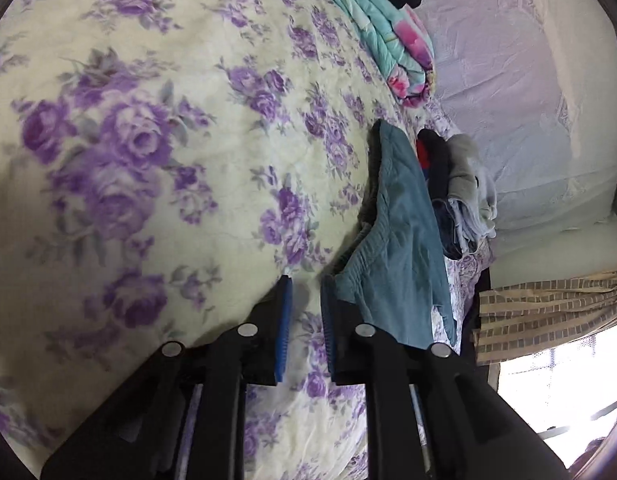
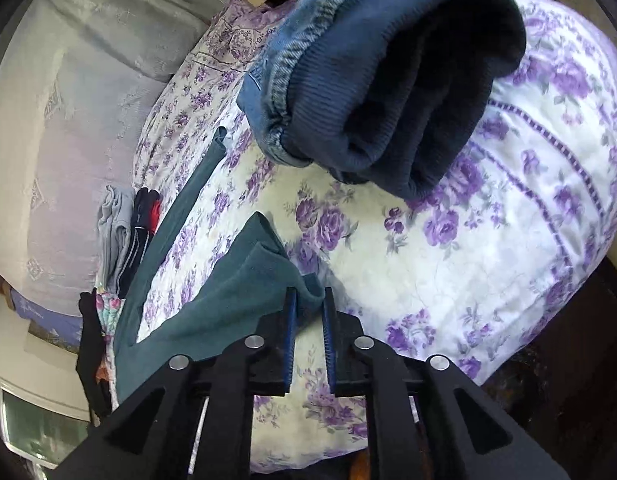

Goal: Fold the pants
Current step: 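Fold the pants leg toward the waistband with the right gripper, then release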

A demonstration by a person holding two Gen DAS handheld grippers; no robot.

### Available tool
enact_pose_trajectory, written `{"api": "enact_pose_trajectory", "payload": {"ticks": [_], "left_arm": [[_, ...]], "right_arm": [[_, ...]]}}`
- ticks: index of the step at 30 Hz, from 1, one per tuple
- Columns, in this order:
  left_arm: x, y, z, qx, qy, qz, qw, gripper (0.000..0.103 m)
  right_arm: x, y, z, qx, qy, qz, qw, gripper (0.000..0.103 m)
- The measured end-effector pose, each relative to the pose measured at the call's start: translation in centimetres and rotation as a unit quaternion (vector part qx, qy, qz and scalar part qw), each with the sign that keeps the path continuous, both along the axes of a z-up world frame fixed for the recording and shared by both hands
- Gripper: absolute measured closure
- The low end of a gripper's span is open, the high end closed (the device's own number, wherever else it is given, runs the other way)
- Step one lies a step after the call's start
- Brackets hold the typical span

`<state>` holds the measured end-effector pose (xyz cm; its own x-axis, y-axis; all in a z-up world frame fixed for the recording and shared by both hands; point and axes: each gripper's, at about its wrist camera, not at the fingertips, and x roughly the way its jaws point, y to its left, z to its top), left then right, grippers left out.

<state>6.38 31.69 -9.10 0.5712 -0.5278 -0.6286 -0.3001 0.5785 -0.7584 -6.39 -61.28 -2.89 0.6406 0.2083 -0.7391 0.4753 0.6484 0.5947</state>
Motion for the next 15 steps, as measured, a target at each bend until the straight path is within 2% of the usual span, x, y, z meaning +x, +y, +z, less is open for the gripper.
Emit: {"api": "enact_pose_trajectory", "payload": {"ticks": [2, 5, 6, 7, 8, 9, 10, 13, 15], "left_arm": [[0.0, -0.3, 0.9, 0.038, 0.001, -0.005, 0.9993, 0.089], [1.3, -1.2, 3.9, 0.136, -0.004, -0.013, 0.9906, 0.087], [2.1, -1.7, 5.3, 0.167, -0.013, -0.017, 0.9857, 0.08], [2.7, -2.0, 6.2, 0.183, -0.021, -0.021, 0.9827, 0.075], [3.9, -2.5, 7.5, 0.201, -0.034, -0.025, 0.9786, 0.062], [4.9, -2.9, 8.4, 0.214, -0.045, -0.028, 0.9754, 0.053], [6.1, -3.5, 9.3, 0.221, -0.056, -0.033, 0.9731, 0.051], [10.9, -5.2, 10.6, 0.204, -0.074, -0.071, 0.9736, 0.051], [14.3, -5.8, 10.4, 0.192, -0.061, -0.08, 0.9762, 0.051]], "right_arm": [[-0.5, -0.2, 1.5, -0.027, -0.008, -0.017, 0.999, 0.087], [-0.3, -0.5, 4.6, -0.043, -0.048, -0.024, 0.998, 0.087], [0.4, -0.4, 5.8, -0.047, -0.065, -0.017, 0.997, 0.085], [1.7, -0.3, 6.8, -0.047, -0.076, -0.005, 0.996, 0.081], [3.0, -0.1, 7.3, -0.045, -0.083, 0.004, 0.996, 0.078], [5.4, 0.2, 7.7, -0.04, -0.089, 0.017, 0.995, 0.071], [7.2, 0.5, 7.8, -0.036, -0.09, 0.027, 0.995, 0.069], [14.4, 1.7, 7.3, -0.019, -0.08, 0.066, 0.994, 0.069], [19.1, 1.8, 6.3, 0.016, -0.069, 0.069, 0.995, 0.069]]}}
